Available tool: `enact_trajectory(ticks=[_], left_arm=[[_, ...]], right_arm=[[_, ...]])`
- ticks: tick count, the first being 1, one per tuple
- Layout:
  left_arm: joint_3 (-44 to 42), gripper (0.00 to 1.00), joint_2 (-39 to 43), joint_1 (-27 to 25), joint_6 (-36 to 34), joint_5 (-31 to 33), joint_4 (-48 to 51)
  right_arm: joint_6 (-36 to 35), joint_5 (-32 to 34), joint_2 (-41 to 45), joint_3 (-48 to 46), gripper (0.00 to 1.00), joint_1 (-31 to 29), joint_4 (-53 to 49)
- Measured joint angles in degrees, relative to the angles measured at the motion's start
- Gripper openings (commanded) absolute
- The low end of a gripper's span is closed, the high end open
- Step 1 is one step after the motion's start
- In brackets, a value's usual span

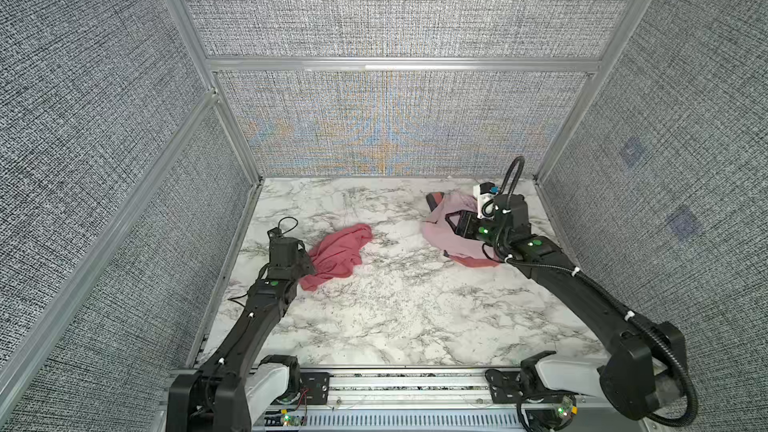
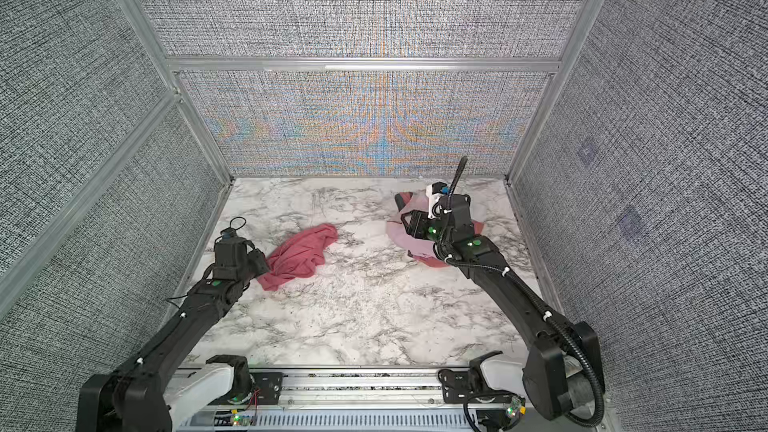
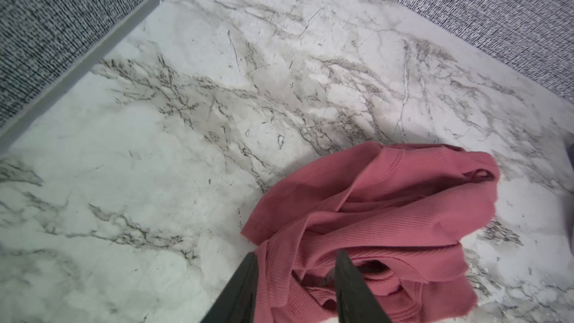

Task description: Pick out a specific cloth from the pile

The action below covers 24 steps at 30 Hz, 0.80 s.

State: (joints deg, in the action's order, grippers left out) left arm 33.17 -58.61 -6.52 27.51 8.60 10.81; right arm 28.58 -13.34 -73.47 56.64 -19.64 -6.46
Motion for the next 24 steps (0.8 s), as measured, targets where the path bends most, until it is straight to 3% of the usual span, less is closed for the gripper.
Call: enact_trajectory(ticks=[6, 13, 24], left_arm=[[4.2, 0.41, 0.4, -3.4, -2.5, -3.5, 0.9], [7.0, 0.40, -10.6, -12.8, -4.5, -8.2, -4.5], [8.2, 0.39, -25.7, -13.5, -3.5, -14.3, -14.4]], right_arm=[[0.2, -0.2, -0.1, -0.1, 0.57, 0.0, 0.6], [0.7, -0.4, 0.0, -0.4, 0.58, 0.0, 0.7], [0.6, 0.0, 0.4, -0.5, 0.58, -0.2, -0.2]])
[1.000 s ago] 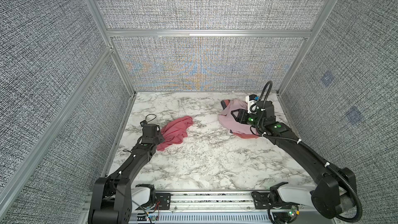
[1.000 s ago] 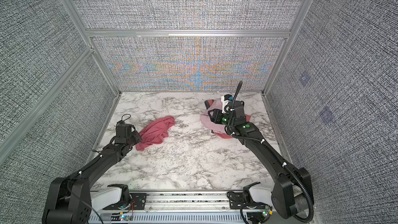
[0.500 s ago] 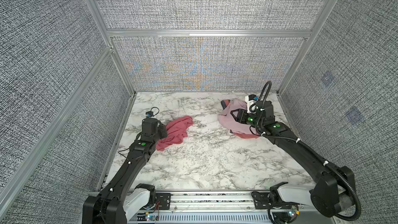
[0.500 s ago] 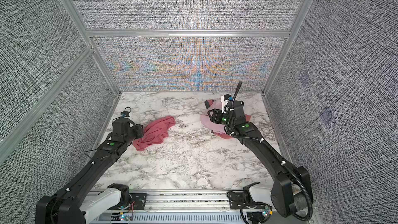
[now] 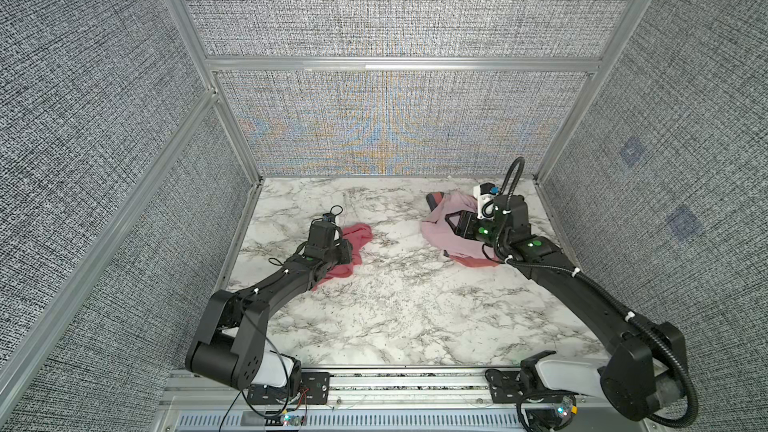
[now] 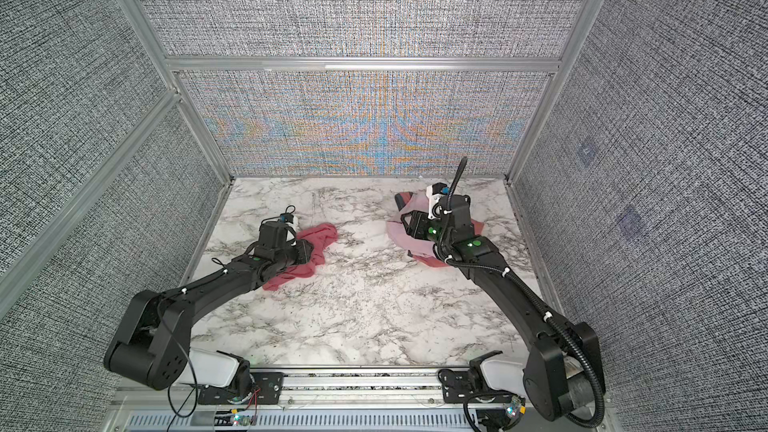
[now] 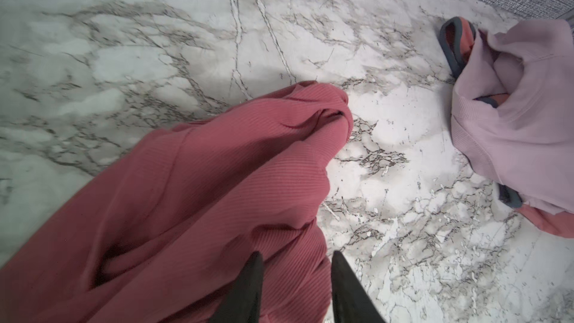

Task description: Pick out a specific cloth from the pile

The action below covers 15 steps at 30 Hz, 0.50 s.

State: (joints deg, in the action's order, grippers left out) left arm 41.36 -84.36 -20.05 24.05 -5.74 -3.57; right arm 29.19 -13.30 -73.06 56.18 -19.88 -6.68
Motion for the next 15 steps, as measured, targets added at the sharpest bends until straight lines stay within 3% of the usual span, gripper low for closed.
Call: enact_trajectory(ticks=[8, 15], left_arm=[[5.5, 0.38, -10.5, 1.0, 2.4, 1.3, 0.5], [10.5, 0.38, -18.2, 10.3, 2.6, 0.0, -1.6]], right_arm=[[-0.2, 0.6, -2.3, 1.6, 0.57, 0.0, -1.1], [-0.5, 1.4, -4.7, 4.1, 0.57, 0.0, -2.1]])
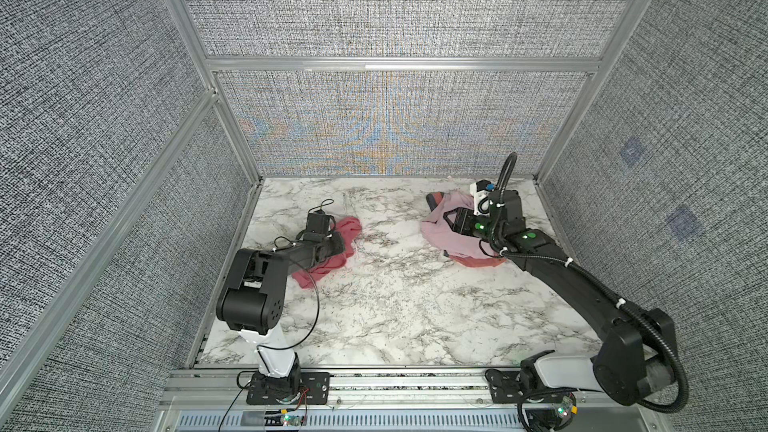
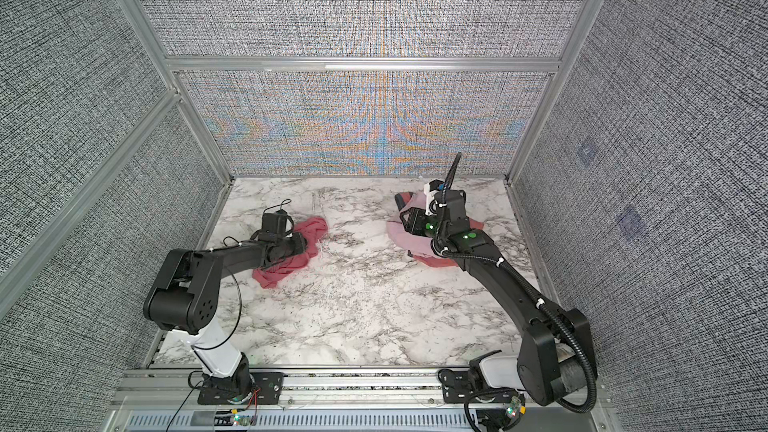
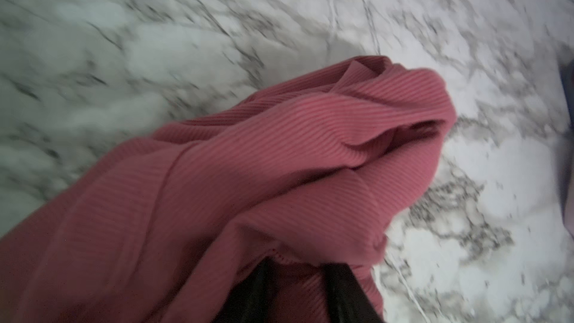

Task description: Pick out a specific cloth from the pile

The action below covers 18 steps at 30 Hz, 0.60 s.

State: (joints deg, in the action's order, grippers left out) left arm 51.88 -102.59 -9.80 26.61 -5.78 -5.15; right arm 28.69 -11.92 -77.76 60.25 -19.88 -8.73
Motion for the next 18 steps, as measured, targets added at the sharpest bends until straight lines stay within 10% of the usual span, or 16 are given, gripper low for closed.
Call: enact_trajectory(ticks=[18], left_arm=[[9.4, 0.40, -3.4, 13.2, -2.2, -4.9, 0.4]], right_arm=[[-1.0, 3.8, -2.9, 5.0, 0.57, 0.0, -1.5]])
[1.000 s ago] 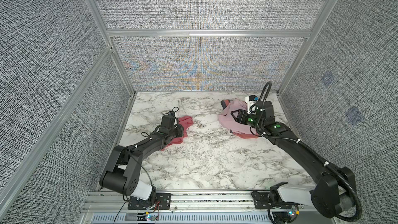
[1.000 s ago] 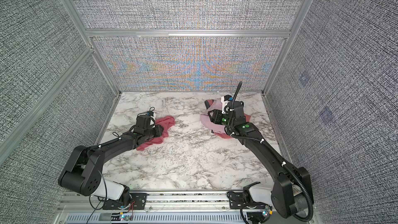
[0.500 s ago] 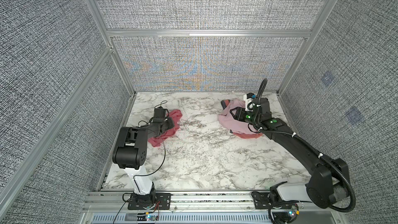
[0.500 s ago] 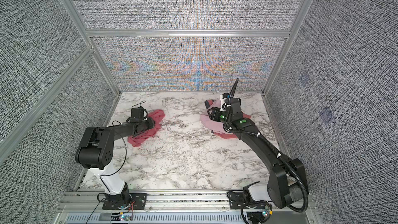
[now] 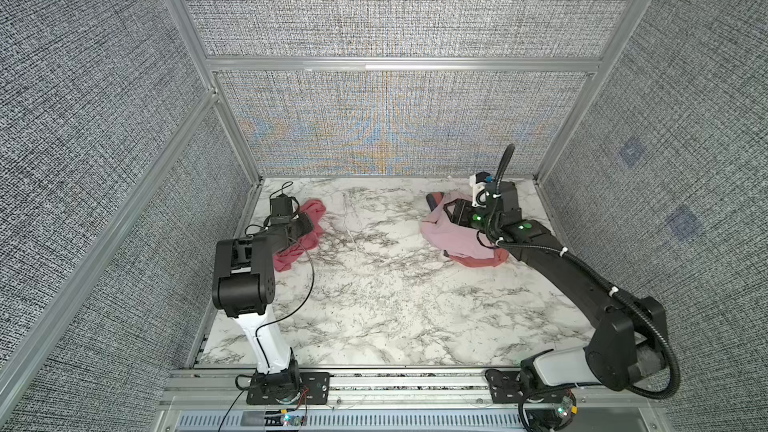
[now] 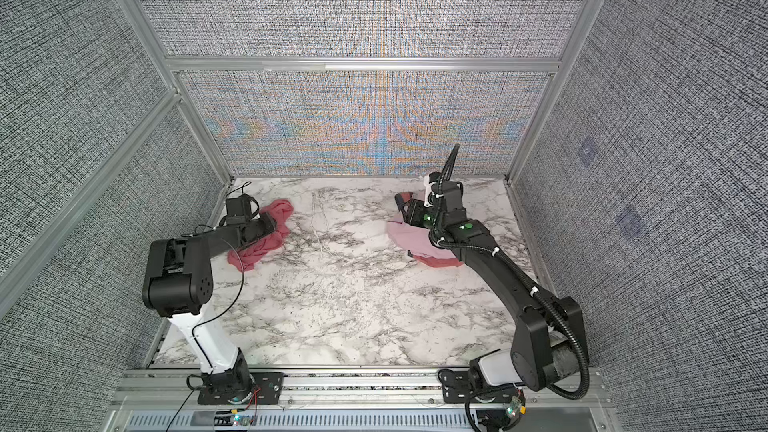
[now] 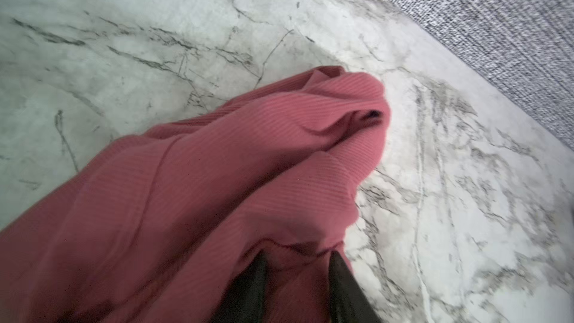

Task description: Pick out a specific cloth from the pile

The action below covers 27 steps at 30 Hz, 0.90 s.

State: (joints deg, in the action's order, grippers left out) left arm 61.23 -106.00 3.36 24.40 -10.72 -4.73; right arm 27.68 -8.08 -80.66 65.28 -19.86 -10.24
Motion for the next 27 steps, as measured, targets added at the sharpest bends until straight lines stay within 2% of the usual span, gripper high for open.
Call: enact_trajectory(ticks=[4, 8, 11, 16, 20, 27], left_arm=[[-5.0, 0.42, 8.7, -0.3, -0.3, -0.3, -0.2], [-11.0, 0.48, 18.1, -1.3, -1.2, 0.7, -1.3], [-14.3, 0.50, 23.0, -2.8, -2.4, 3.2, -2.4], [-17.1, 0.56, 26.3, -4.3, -6.5, 8.3, -5.5], [-22.4, 0.69, 28.7, -4.3, -11.3, 10.5, -12.7], [-35.1, 0.71, 33.5, -4.4, -21.2, 14.4, -28.5]], right_arm=[[-2.6, 2.3, 2.8, 0.1, 0.58, 0.4, -1.1], [-6.1, 7.5, 6.7, -2.5, 0.61, 1.9, -0.5], [-8.8, 12.3, 9.0, -7.6, 0.63, 4.4, 1.8], [-13.2, 22.5, 9.1, -18.0, 0.65, 8.7, 7.7], [-17.2, 30.0, 8.1, -26.5, 0.68, 11.2, 16.2], [-22.5, 36.1, 1.7, -37.8, 0.69, 14.3, 35.9]])
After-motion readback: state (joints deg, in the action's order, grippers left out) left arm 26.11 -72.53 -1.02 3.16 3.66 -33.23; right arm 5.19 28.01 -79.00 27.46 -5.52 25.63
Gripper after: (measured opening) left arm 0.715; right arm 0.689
